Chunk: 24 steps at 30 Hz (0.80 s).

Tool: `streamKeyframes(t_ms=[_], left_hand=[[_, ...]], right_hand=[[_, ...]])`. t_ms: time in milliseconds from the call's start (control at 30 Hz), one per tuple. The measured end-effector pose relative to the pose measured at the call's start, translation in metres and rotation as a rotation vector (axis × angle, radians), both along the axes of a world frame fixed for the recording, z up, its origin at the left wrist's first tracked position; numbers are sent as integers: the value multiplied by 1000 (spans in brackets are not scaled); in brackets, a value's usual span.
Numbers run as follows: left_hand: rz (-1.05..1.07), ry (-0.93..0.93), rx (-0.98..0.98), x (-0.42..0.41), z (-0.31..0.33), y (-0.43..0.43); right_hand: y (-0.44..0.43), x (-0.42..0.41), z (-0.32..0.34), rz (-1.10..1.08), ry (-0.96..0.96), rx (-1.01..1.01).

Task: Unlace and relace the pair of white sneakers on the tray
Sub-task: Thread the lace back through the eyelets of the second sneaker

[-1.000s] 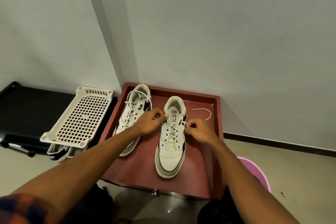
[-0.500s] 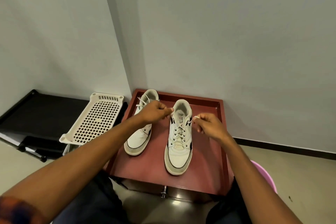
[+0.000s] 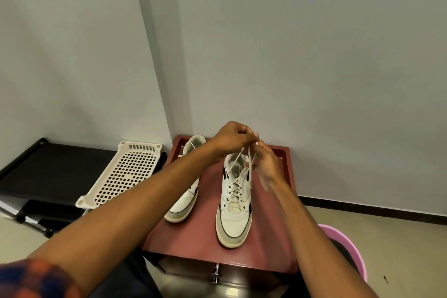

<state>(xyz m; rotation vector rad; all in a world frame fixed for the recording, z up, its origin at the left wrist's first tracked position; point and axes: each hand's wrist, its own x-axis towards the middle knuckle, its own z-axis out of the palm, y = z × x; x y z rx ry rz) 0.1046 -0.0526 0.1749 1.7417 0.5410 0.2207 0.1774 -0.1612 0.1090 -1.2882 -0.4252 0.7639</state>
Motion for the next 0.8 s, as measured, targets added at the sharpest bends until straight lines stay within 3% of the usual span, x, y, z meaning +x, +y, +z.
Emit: streamKeyframes(t_ms=[167,267,433,533,600,700,800], left_hand=[[131,-36,-120,14,-6,13],[164,-51,-176,17,-19,22],[247,67,-73,24,-68,43],[166,223,116,21,-103,47],[92,314,294,21,-117,49],[-21,392,506,22,-124,51],[8,395,721,21,-125,52]], right_hand=[[17,11,-8,-30,102,60],[27,26,-13,38,68,-22],[48,51,-14,296,-430,-550],[61,55,-21,554,-720,-897],[68,53,-27,565,-914,-1039],[72,53,-29,494,-1027,-1032],[70,53,-31,514,-1098,-1061]])
